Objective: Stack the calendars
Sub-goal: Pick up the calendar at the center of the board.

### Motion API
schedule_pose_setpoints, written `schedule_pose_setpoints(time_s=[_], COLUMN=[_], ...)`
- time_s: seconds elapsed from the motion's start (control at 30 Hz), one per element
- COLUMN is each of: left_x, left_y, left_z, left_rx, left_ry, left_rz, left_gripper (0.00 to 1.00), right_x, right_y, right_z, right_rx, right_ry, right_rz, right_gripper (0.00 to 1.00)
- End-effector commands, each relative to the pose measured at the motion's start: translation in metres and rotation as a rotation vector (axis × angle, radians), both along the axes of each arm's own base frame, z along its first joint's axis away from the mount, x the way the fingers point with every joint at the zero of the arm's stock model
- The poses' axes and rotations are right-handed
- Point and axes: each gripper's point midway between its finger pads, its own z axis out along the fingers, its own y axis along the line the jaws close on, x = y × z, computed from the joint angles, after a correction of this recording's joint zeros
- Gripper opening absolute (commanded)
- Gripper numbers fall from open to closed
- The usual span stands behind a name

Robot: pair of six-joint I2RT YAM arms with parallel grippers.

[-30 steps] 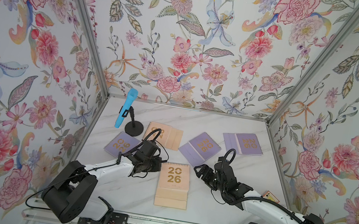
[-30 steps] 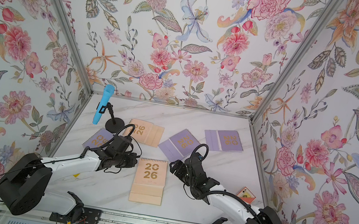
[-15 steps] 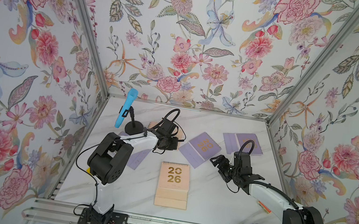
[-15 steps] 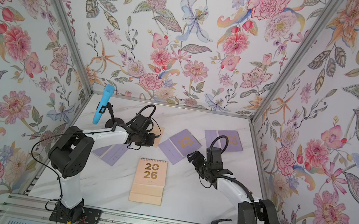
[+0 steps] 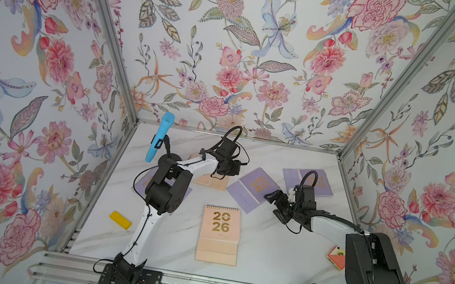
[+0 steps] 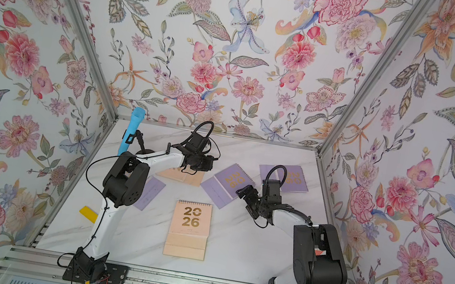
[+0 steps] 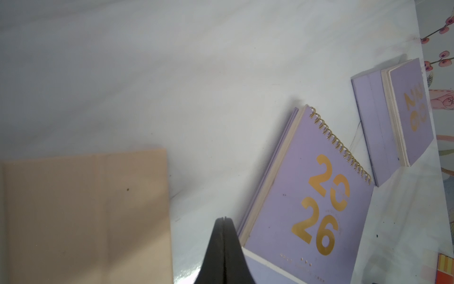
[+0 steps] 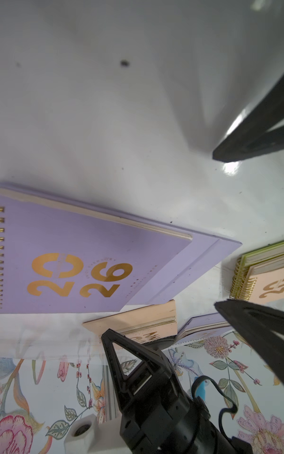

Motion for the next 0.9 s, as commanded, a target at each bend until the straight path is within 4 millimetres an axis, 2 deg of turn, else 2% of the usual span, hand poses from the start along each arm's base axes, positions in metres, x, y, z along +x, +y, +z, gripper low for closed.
schedule_pose_setpoints(time_s=[0.0,0.17,0.37,0.5,0.6,0.67,0.87], left_x=[0.003,0.004,-0.005,-0.013,-0.018,-0.020,-0.019], left_y=[-0.001,-0.008,-0.014,-0.019,-0.021,-0.022,-0.023], left_z=[-0.014,-0.026,-0.038,-0.045,-0.048,-0.049,-0.046], left_rx=[0.001,-0.025,-0.045,-0.068,-0.084,-0.096,-0.112], left_ry=[0.044,0.072,0.102,0.124,0.138,0.142,0.140], left_rz=[-0.023,-0.037,-0.053,-0.061,-0.061,-0.060,-0.060], left_gripper=[0.00,0.00,0.00,0.00,0.00,0.00,0.00], right_x=[0.015,0.021,0.031,0.044,0.061,0.072,0.087], right_y=[0.005,0.007,0.010,0.019,0.031,0.038,0.051], right_z=[0.005,-0.006,-0.016,-0.014,0.002,0.021,0.064], right_rx=[0.056,0.081,0.104,0.157,0.243,0.299,0.383], right_ry=[-0.006,0.025,0.037,0.001,-0.087,-0.164,-0.315], right_rz=[-0.023,-0.056,-0.080,-0.073,-0.053,-0.032,0.029], right_gripper=[0.89,0.88,0.88,0.88,0.86,0.84,0.76])
